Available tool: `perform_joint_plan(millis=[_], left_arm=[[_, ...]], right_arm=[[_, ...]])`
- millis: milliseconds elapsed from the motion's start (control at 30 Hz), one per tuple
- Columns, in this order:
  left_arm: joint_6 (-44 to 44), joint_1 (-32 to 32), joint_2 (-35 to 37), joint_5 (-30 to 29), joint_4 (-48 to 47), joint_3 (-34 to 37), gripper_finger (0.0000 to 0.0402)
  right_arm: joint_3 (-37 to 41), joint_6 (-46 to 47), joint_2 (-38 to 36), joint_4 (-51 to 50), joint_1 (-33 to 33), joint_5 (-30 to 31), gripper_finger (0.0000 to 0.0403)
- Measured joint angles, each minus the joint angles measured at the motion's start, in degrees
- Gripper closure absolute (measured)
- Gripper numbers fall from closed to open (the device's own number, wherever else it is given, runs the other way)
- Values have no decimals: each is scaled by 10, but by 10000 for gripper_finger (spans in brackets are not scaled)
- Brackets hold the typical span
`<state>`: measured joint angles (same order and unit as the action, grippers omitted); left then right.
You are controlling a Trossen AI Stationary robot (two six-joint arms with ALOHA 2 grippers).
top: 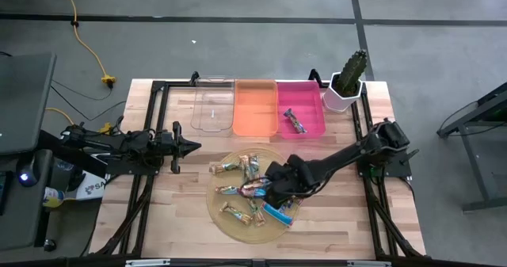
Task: Pick and place Granola Bars by type
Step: Put the blue granola bar into the pink bin
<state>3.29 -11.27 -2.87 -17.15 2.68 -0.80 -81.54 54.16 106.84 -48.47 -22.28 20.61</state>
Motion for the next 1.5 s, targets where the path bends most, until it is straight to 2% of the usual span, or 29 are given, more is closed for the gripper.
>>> perform_joint_plan(millis=[233, 500, 833, 1500], left_arm=[[0, 0, 0, 0, 0, 0, 401], [0, 0, 0, 0, 0, 0, 401], [0, 0, 0, 0, 0, 0, 401], [0, 0, 0, 0, 0, 0, 401]], right_arm=[[0, 50, 46, 17, 1, -23, 176], [0, 74, 64, 29, 2, -32, 175], [0, 72, 67, 62, 2, -99, 175], [0, 105, 68, 63, 2, -108, 176]])
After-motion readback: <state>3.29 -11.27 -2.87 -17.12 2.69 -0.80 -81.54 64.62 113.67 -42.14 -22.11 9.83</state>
